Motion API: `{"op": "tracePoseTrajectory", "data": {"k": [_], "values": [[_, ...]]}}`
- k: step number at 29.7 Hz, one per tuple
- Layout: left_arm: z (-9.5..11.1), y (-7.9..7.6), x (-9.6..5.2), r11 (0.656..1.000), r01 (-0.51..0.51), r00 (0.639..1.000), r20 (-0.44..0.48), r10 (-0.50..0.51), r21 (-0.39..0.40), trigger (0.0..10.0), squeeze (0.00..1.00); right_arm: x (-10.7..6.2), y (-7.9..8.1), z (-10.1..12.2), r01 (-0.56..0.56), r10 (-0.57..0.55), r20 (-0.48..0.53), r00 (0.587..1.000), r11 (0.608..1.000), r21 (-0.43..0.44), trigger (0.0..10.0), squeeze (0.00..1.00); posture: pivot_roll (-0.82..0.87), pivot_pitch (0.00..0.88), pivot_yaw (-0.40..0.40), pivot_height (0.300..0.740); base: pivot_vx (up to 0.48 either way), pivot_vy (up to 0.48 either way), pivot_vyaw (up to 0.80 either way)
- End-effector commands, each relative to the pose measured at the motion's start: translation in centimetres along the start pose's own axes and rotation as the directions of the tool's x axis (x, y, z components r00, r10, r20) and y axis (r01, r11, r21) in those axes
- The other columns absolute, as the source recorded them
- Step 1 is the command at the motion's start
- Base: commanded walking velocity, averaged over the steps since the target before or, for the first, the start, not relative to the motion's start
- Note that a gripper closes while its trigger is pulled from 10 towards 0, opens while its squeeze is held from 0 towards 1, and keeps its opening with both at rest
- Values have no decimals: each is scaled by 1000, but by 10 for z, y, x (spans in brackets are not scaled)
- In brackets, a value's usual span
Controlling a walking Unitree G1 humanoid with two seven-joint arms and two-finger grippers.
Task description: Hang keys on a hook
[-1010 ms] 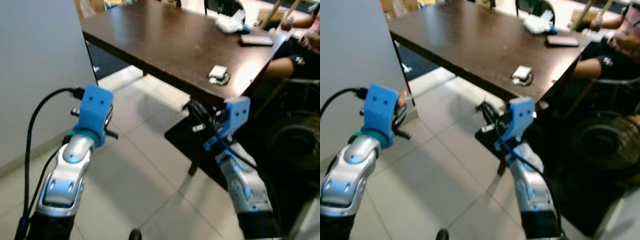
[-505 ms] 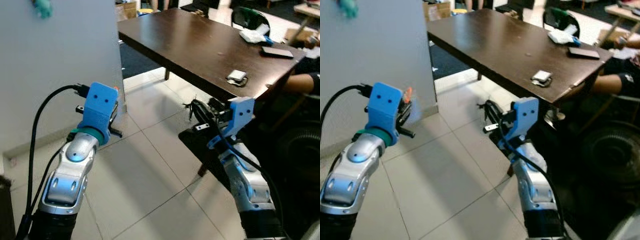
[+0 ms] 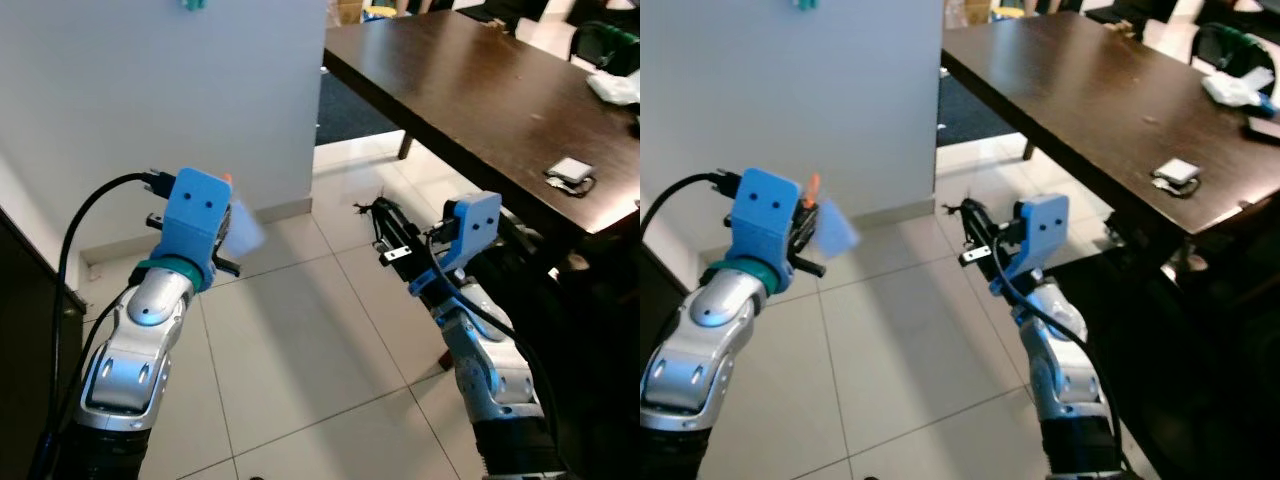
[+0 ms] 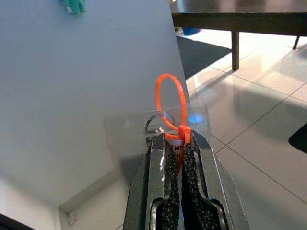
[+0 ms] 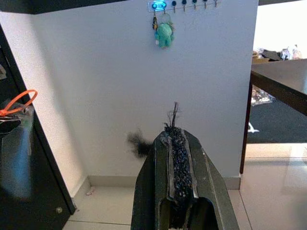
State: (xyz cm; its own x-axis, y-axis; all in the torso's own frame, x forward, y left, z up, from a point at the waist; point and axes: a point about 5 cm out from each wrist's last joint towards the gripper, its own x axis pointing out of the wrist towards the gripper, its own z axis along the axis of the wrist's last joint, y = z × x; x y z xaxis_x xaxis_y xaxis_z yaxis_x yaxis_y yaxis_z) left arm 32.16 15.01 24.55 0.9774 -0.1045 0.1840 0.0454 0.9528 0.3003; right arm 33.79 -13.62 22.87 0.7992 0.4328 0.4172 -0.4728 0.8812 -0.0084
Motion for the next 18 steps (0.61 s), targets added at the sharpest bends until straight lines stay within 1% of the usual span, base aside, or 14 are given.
{"op": "tracePoseTrajectory", "data": {"k": [1,18], "values": [[-1,-2,0,1000,9,1000,0,-9,8,10000,0,-4,-3,-3,15,-15,-7,1000,1000,14,10000,0,71,132,63,740,465,0,0],[-2,0,1,1000,-1,1000,-9,1,4,10000,0,-4,-1,-5,4,-4,-15,1000,1000,-3,10000,0,73,139,65,740,466,0,0]]}}
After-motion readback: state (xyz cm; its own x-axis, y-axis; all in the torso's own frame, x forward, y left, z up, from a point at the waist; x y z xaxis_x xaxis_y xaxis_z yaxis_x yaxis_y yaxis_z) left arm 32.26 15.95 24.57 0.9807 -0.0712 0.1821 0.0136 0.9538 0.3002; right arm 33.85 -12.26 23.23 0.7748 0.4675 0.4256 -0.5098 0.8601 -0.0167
